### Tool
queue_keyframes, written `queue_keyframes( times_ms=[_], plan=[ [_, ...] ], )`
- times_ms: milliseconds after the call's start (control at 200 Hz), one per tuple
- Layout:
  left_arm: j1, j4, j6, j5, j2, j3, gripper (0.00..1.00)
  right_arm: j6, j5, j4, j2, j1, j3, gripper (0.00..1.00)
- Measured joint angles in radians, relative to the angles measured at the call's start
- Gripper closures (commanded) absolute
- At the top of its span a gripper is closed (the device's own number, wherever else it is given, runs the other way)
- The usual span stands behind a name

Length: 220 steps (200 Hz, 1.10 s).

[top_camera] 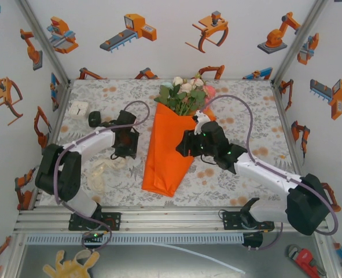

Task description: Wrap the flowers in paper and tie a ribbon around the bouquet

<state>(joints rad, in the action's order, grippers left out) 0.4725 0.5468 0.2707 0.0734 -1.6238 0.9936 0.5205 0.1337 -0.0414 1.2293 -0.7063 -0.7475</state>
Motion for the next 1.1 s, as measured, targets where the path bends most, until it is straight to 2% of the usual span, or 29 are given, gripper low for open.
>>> queue_keyframes(
  times_ms=[50,95,225,325,501,661,816,961,1011,1101],
  plan=[
    [0.0,-0.004,-0.004,-0.003,-0.03,0.002,0.89,-0.004,-0.004,0.007,-0.016,0.003,0.0,0.47],
    [0.001,-0.004,-0.019,-0.003,-0.047,0.005,1.0,-0.011,-0.009,0.012,-0.029,0.005,0.0,0.47],
    [0.011,-0.003,-0.027,-0.011,-0.023,0.011,1.0,-0.041,-0.005,0.012,-0.048,0.006,0.0,0.45],
    [0.034,-0.001,-0.039,-0.05,0.081,0.011,1.0,-0.064,0.045,-0.018,-0.033,0.003,-0.002,0.39],
    [0.108,-0.017,-0.084,-0.192,0.322,0.026,1.0,-0.141,0.203,-0.163,0.043,-0.028,-0.037,0.27],
    [0.161,-0.016,-0.138,-0.275,0.405,0.087,1.0,-0.271,0.315,-0.345,0.118,-0.031,-0.054,0.27],
    [0.162,0.006,-0.151,-0.272,0.417,0.129,1.0,-0.307,0.459,-0.488,0.275,-0.042,-0.093,0.27],
    [0.162,0.024,-0.15,-0.213,0.423,0.156,1.0,-0.277,0.502,-0.602,0.366,-0.113,-0.107,0.27],
    [0.162,0.029,-0.15,-0.2,0.431,0.159,1.0,-0.269,0.506,-0.626,0.391,-0.141,-0.121,0.34],
    [0.162,0.041,-0.15,-0.184,0.456,0.164,1.0,-0.238,0.505,-0.675,0.437,-0.171,-0.149,0.72]
  ],
)
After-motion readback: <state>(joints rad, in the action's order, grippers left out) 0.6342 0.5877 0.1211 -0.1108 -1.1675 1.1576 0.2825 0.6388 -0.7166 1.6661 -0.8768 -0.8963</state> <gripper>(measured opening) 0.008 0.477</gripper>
